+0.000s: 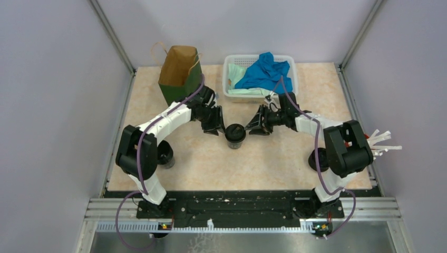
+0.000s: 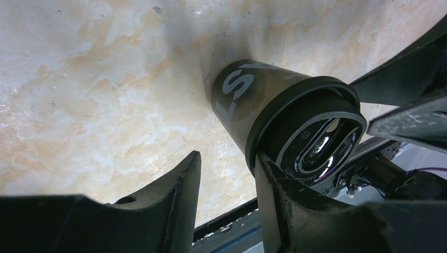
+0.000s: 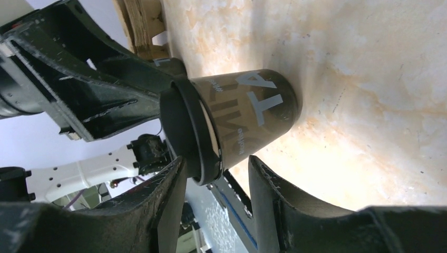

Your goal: Pack the takeout coffee

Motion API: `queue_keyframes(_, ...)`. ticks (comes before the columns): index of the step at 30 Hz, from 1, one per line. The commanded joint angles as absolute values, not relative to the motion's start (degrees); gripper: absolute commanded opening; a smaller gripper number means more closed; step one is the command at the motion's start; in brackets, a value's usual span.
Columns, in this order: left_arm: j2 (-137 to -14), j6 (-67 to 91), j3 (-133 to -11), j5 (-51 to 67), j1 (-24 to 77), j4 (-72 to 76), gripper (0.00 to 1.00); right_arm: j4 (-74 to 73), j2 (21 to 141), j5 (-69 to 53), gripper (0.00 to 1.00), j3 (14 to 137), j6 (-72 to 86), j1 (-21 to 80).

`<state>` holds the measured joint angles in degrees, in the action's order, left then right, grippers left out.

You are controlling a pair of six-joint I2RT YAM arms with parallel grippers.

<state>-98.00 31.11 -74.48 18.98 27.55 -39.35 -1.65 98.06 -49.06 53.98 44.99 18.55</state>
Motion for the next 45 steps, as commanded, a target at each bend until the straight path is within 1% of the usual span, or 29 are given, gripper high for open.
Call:
queue_keyframes(1, -96.18, 30.22, -76.38, 19.18, 27.90, -39.68, 0.49, -3.50, 93.19, -49.55, 0.50, 54.95, 43.03, 18.02)
queue_keyframes(3, -96.48, 30.31, -76.11, 19.18, 27.88, -39.51, 0.49, -4.94, 92.75, -49.89, 0.60, 55.54, 42.06, 18.02)
queue_keyframes(5, -96.42, 30.40, -75.61, 19.29, 27.99, -38.99, 0.49, -5.33, 93.58, -51.79, 0.75, 55.91, 41.35, 18.25)
queue_keyframes(7, -96.45, 30.45, -75.30, 19.25, 28.01, -39.01, 0.49, -8.32, 95.53, -53.17, 0.85, 57.61, 38.84, 19.21)
queue_keyframes(10, -96.01, 30.58, -74.36, 19.35, 28.03, -38.58, 0.49, -14.00, 98.33, -53.09, 0.92, 61.12, 34.03, 21.60)
queue_keyframes(12, -95.98, 30.56, -74.19, 19.29, 28.02, -38.50, 0.49, -14.88, 99.64, -53.74, 0.94, 62.27, 33.09, 22.77)
queue_keyframes(14, -95.98, 30.62, -74.10, 19.17, 28.09, -38.52, 0.48, -14.84, 101.12, -55.18, 0.95, 62.80, 33.19, 23.25)
queue_keyframes(18, -95.80, 30.93, -73.33, 19.08, 28.21, -38.19, 0.48, -16.61, 104.38, -55.82, 0.91, 63.56, 31.55, 23.84)
queue_keyframes(20, -95.80, 30.86, -73.09, 18.92, 28.21, -38.26, 0.48, -16.04, 105.53, -56.29, 0.85, 62.89, 31.28, 23.90)
queue_keyframes(29, -95.71, 31.11, -68.87, 17.69, 28.32, -37.00, 0.47, -6.12, 110.15, -57.44, 0.68, 57.37, 34.20, 23.75)
queue_keyframes(33, -96.95, 30.73, -65.77, 16.43, 28.37, -36.15, 0.46, 1.21, 112.88, -57.83, 0.67, 52.09, 37.64, 21.95)
queue_keyframes(37, -98.52, 31.43, -64.17, 15.42, 28.28, -35.85, 0.45, 0.18, 116.87, -54.82, 0.65, 50.49, 36.68, 20.09)
queue_keyframes(42, -100.56, 30.99, -63.23, 13.75, 28.21, -36.10, 0.44, 1.41, 116.07, -53.67, 0.63, 49.42, 39.09, 19.78)
queue_keyframes(44, -100.26, 30.65, -63.79, 13.33, 28.28, -36.48, 0.43, 0.31, 113.76, -54.77, 0.65, 50.53, 38.70, 19.73)
queue_keyframes(45, -99.94, 30.48, -64.30, 13.06, 28.34, -36.83, 0.43, 0.19, 112.22, -55.61, 0.70, 51.14, 38.38, 19.77)
